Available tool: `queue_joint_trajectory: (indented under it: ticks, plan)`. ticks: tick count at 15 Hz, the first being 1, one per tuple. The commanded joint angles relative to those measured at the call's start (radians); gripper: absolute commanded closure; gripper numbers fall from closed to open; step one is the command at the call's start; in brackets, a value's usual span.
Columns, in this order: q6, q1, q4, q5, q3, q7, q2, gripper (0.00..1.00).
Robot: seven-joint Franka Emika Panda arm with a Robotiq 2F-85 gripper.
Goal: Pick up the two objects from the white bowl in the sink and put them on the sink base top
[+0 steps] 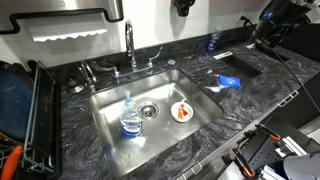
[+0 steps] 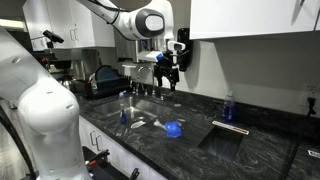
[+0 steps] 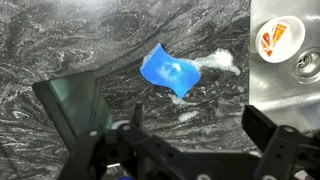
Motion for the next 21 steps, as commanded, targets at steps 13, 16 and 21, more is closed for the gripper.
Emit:
queue_joint_trajectory:
  ticks: [13, 16, 21]
  plan:
    - [-0.002, -0.008, 0.002, 0.005, 0.007, -0.004, 0.001, 0.0]
    - [0.026, 0.039, -0.047, 0.041, 0.045, -0.002, -0.06, 0.0]
    - [0.009, 0.106, 0.322, 0.103, 0.036, -0.043, 0.209, 0.0]
